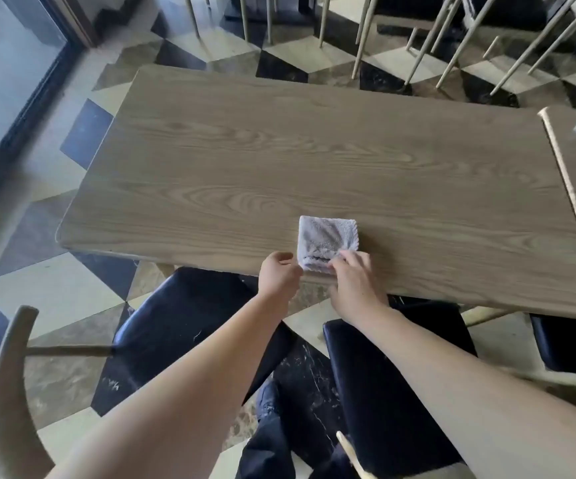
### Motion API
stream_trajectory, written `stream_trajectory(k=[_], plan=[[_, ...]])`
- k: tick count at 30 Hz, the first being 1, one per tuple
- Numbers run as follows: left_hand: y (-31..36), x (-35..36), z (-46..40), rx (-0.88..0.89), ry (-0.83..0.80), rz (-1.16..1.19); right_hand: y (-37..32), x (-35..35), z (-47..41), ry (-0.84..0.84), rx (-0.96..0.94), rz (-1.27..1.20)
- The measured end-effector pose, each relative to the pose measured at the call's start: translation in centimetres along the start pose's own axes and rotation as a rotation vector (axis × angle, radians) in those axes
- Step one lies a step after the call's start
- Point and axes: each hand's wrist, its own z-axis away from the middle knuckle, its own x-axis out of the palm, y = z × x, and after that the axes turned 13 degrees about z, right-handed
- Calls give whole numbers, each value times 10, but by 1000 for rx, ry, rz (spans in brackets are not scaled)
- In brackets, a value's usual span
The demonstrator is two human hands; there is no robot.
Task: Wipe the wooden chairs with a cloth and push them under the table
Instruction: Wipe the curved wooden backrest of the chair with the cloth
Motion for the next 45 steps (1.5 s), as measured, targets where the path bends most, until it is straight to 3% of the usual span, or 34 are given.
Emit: stream_trajectory(k=[7,16,20,25,33,37,42,45], plan=[[13,21,-51,-123,18,31,-9,18,-42,-68,-43,34],[14,35,-75,-170,60,-167,-4,42,-47,28,-20,94],[19,37,-63,-142,-9,-96,-5,39,-45,32,11,75],[4,21,-23,-234,-159,67,-2,36,-17,-2,11,43],[-55,-47,86,-194,-3,128,-42,51,91,-126,-95,-180],[-85,-96,138,-205,125,289,-85,62,134,-145,-183,-385],[-124,-163,182,-145,238,467,-152,76,174,-456,-14,-809],[-156,-211,200,-63,425,294,-182,89,191,-551,91,-872]])
